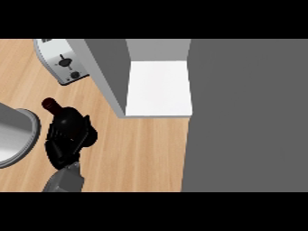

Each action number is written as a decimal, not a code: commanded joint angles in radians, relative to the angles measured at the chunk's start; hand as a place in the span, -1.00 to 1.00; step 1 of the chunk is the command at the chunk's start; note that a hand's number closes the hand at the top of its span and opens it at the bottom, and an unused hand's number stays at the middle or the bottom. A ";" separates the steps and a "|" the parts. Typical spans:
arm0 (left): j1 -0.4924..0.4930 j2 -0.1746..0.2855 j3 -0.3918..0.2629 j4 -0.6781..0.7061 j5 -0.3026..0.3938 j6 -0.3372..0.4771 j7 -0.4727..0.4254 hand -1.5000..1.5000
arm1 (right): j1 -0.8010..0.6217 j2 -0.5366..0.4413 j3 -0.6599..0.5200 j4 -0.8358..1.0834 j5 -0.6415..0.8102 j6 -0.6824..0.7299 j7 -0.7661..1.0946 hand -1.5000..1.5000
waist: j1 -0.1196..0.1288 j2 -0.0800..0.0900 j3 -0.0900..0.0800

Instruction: Pick up the wine, place it into the cabinet and close the cabinet

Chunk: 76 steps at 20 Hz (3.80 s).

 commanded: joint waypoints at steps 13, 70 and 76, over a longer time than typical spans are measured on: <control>0.120 0.255 -0.292 -0.060 -0.200 -0.441 0.067 1.00 | -0.014 0.011 -0.022 -0.072 -0.061 -0.010 0.033 -1.00 | 0.010 -0.006 0.001; -0.365 -0.029 -0.585 -0.639 -0.518 0.220 0.844 1.00 | 0.028 0.010 -0.098 -0.105 -0.160 0.065 0.065 -1.00 | -0.004 0.001 0.000; -0.375 -0.029 -0.603 -0.542 -0.443 0.262 0.727 1.00 | 0.007 0.022 -0.071 -0.082 -0.115 0.063 0.050 -1.00 | -0.006 0.002 -0.001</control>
